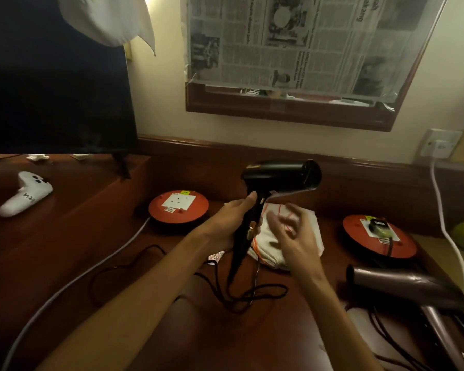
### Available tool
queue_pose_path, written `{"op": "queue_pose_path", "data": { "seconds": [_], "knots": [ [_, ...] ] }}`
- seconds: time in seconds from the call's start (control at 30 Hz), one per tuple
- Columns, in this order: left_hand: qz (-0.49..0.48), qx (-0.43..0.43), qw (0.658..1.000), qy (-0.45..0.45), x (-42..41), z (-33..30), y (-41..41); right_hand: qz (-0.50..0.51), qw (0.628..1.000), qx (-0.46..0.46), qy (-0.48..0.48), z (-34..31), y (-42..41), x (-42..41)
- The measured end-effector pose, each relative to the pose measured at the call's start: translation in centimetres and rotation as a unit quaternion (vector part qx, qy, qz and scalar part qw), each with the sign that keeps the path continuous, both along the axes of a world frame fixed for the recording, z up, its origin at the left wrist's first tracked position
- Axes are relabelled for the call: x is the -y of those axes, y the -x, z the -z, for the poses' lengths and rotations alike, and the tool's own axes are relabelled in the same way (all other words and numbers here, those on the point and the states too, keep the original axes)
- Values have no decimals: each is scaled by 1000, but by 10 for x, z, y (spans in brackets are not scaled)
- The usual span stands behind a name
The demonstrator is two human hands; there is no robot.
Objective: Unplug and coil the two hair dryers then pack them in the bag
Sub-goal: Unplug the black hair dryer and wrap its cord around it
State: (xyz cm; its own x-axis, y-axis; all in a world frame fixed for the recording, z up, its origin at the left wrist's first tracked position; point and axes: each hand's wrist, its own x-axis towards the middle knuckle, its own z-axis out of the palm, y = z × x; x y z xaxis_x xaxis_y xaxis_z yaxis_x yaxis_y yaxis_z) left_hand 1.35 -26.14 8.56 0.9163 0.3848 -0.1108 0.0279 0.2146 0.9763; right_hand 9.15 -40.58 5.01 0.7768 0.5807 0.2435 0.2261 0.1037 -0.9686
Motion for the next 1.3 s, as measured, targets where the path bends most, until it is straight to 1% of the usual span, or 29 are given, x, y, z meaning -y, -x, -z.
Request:
{"op": "queue_pose_path", "data": {
  "seconds": [0.03,0.1,0.17,0.2,0.27,0.3,0.33,0.4,0.43,0.47,0.53,0.6,0.63,0.67,0.7,0.77,0.8,0.87,0.93,0.97,1.07,1.13,1.2,1.3],
  "knots": [
    [-7,18,1000,11,2,3,-3,-39,999,-25,22,4,7,-4],
    [-35,39,998,25,8,5,-7,-88,995,-22,38,7,15,-11],
    [-57,43,997,19,10,8,-10,-91,995,18,39,5,13,-15],
    [-63,43,997,-3,7,8,-11,-90,995,37,38,2,10,-14],
    [-74,41,996,-39,-2,7,-9,-96,994,39,30,-3,1,-5],
    [-84,42,995,-31,-8,4,-5,-104,994,28,33,-7,-5,2],
    [-97,44,994,-5,-15,2,-1,-117,992,21,44,-9,-13,10],
    [-119,50,991,40,-33,-1,9,-159,982,23,96,-17,-30,24],
    [-115,50,992,30,-42,-3,14,-188,972,35,135,-22,-38,31],
    [-93,45,995,-3,-51,-6,18,-215,959,54,176,-26,-47,36],
    [-13,12,996,-85,-57,-18,24,-254,930,101,244,-37,-58,42],
    [34,-41,984,-169,-54,-24,22,-272,911,132,281,-49,-64,42],
    [25,-58,979,-193,-51,-24,19,-274,908,141,285,-55,-63,41],
    [0,-65,978,-197,-49,-23,16,-266,911,147,280,-61,-64,39],
    [-31,-66,980,-183,-46,-21,12,-248,918,152,270,-67,-64,38],
    [-77,-58,986,-134,-43,-17,10,-186,939,151,247,-78,-71,42],
    [-93,-52,989,-106,-44,-15,8,-158,950,136,231,-80,-78,48],
    [-134,-50,988,-63,-42,-13,9,-142,970,76,184,-75,-92,64],
    [-163,-60,984,-48,-42,-13,9,-140,982,7,124,-61,-102,79],
    [-169,-62,982,-49,-40,-12,8,-126,986,-9,105,-52,-105,83],
    [-184,-49,981,-38,-34,-11,3,-57,996,-36,59,-24,-105,87],
    [-200,-41,979,-13,-29,-11,-1,-21,997,-75,-9,-10,-100,83],
    [-214,-26,976,8,-25,-11,-6,-4,992,-105,-70,-2,-90,76],
    [-218,-23,973,76,-20,-9,-12,-8,987,-133,-93,-2,-64,56]
  ]
}}
